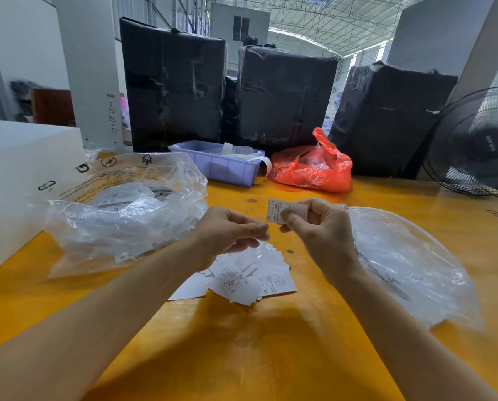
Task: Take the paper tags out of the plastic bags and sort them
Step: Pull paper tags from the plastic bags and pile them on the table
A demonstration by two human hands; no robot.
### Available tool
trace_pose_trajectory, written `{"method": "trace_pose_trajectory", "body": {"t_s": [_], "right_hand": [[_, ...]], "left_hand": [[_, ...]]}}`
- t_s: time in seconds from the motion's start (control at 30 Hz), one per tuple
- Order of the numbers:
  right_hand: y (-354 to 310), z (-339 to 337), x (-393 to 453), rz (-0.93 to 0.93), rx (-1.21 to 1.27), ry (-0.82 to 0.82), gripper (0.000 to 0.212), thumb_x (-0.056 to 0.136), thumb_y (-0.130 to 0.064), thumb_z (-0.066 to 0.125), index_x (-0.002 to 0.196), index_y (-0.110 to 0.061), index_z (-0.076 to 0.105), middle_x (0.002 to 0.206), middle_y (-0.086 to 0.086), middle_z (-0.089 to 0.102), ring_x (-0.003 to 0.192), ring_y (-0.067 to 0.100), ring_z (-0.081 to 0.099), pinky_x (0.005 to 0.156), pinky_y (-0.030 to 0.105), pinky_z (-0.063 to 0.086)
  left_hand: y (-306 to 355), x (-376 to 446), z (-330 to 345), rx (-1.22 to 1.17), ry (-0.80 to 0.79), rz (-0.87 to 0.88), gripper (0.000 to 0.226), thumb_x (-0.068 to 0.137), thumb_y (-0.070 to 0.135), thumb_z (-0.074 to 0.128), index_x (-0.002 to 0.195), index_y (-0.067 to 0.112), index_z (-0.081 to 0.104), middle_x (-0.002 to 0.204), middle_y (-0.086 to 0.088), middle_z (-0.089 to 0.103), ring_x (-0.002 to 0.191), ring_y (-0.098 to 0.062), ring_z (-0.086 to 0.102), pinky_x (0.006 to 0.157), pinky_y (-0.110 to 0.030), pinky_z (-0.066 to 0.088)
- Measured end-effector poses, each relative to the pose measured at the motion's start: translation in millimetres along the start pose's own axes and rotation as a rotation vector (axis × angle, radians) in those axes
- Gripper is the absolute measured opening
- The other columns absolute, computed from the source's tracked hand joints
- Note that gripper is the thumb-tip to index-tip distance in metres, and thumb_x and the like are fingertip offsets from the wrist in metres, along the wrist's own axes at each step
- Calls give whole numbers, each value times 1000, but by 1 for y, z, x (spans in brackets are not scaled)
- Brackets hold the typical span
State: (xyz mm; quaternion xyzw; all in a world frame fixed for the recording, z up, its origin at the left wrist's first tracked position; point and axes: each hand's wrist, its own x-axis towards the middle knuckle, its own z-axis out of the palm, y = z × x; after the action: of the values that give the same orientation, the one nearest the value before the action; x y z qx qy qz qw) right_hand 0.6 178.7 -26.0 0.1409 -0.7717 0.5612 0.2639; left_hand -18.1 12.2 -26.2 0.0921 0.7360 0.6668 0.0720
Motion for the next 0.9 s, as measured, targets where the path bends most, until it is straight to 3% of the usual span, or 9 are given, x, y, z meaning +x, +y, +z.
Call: {"method": "trace_pose_trajectory", "body": {"t_s": [0.23,0.4,0.57,0.67,0.9], "right_hand": [[0,2,-2,-35,-85,-42,11,82,-5,69,76,-12,64,76,6,70,65,16,69,62,37,58],[1,3,-3,-48,-123,-56,12,82,-6,70,75,-14,64,76,8,71,68,20,69,64,45,57],[2,1,0,-38,-81,31,14,82,-9,71,74,-18,63,74,5,70,66,22,69,64,43,57],[2,-1,2,-54,-78,91,16,82,-11,71,74,-22,62,73,1,70,66,23,69,61,40,57],[5,4,-1,-82,-150,21,11,81,-11,71,75,-15,63,76,11,69,71,31,66,64,52,53]], "left_hand": [[-1,0,1,4,-12,3,13,75,21,74,84,11,72,76,2,75,62,-3,66,55,-14,51],[-2,2,1,7,41,18,11,71,15,77,79,11,71,68,3,72,61,-4,65,68,-20,53],[-2,2,2,-32,110,33,13,66,8,80,71,11,68,58,6,68,58,-3,63,53,-13,50],[-3,2,2,-42,132,59,15,66,6,80,71,13,67,56,8,67,61,-5,62,56,-15,48],[-4,4,5,-14,127,129,16,66,6,81,71,14,68,59,9,68,63,-5,61,61,-15,49]]}}
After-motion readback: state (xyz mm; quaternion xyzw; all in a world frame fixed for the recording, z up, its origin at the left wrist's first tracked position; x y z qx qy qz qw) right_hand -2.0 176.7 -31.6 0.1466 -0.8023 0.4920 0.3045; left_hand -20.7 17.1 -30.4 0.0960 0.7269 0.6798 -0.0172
